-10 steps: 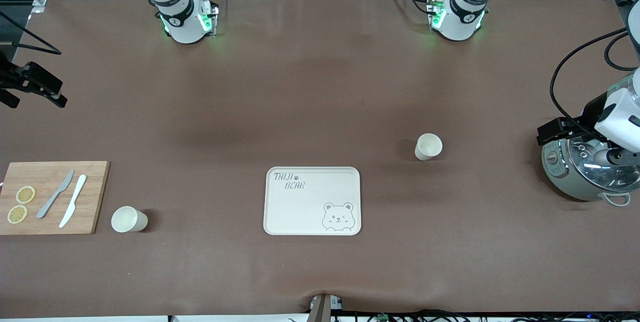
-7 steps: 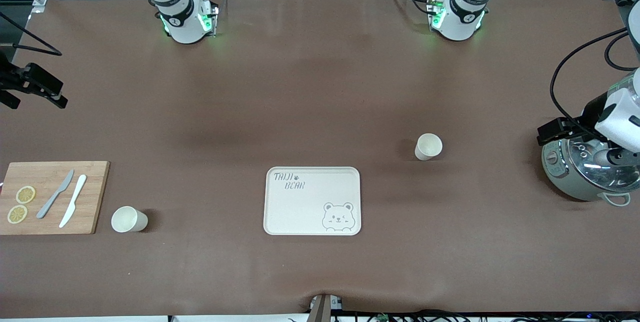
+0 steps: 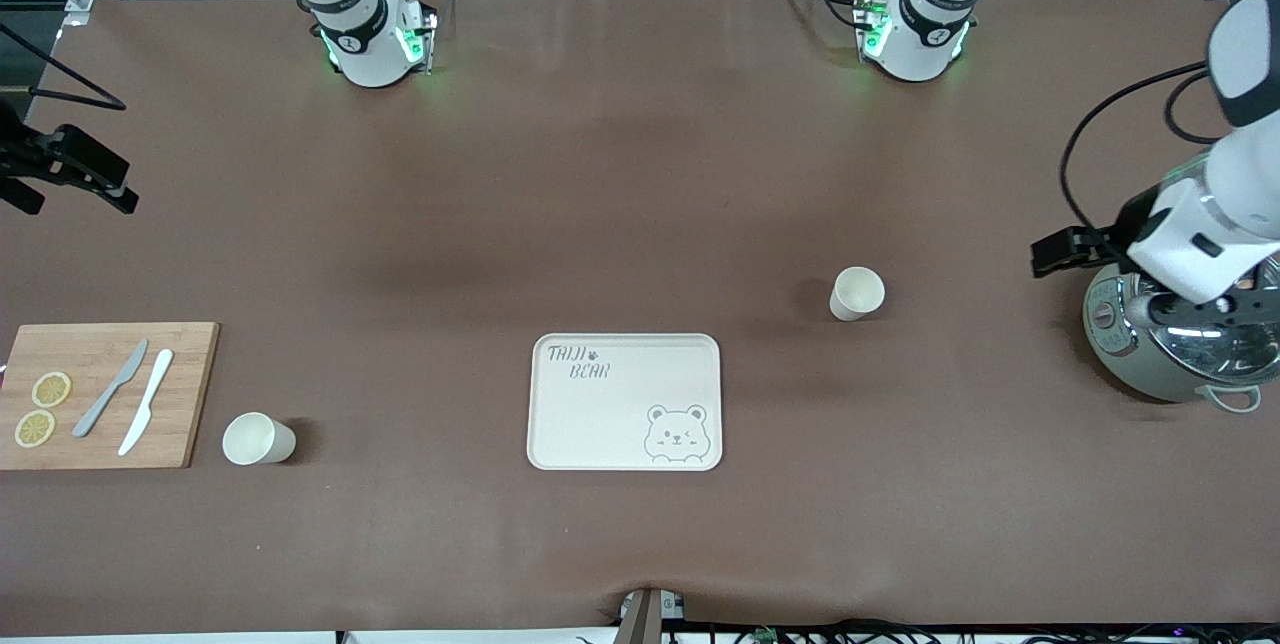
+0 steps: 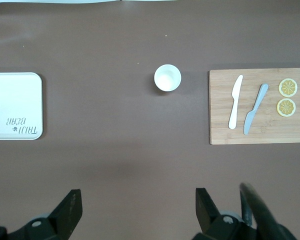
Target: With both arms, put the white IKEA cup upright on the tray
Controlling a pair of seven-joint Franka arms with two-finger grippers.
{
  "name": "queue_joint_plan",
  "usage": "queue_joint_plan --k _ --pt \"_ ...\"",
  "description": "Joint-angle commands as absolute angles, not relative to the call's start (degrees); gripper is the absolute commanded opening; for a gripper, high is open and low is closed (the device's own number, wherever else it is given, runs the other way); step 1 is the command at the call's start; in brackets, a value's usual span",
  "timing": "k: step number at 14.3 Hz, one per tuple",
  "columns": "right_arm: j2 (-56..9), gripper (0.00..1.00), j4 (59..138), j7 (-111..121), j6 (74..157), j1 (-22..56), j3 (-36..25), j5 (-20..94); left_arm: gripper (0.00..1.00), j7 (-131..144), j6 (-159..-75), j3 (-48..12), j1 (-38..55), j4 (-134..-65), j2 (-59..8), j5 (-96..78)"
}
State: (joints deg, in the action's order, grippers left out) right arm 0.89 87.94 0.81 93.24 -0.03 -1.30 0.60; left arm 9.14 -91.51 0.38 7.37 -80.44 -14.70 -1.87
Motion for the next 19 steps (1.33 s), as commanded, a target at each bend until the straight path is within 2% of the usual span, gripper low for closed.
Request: queue_joint_plan --k 1,3,8,11,13,16,19 --pt "-0.26 1.00 86.48 0.53 92.37 0.53 -1.41 -0.53 1.00 11.51 -93.60 -0.88 10.70 -80.16 -16.69 -2.99" --pt "-0.87 1.00 86.48 0.53 92.72 0.70 -1.41 -0.53 1.00 11.51 -95.96 -1.05 12.73 -80.07 -18.71 -3.51" --pt "-2.37 1.00 86.48 0.62 92.90 1.49 -1.41 -0.61 1.00 11.34 -109.84 -1.32 19.60 -80.59 -27.23 -3.16" --pt "-4.30 1.00 86.40 0.62 92.90 1.41 -1.49 -0.79 1.00 9.24 -110.91 -1.49 19.51 -82.16 -29.00 -2.99" --pt "-7.10 1.00 86.31 0.53 93.51 1.32 -1.49 -0.79 1.00 7.48 -116.86 -1.58 19.16 -91.00 -25.78 -2.64" --pt "-12.02 1.00 86.31 0.53 99.99 0.97 -1.49 -0.18 1.00 4.49 -130.39 -1.58 18.63 -109.28 -17.25 -2.55" --pt "-17.38 1.00 86.22 0.61 105.72 1.23 -1.49 -0.09 1.00 1.94 -139.01 -1.49 17.76 -121.34 -12.67 -1.15"
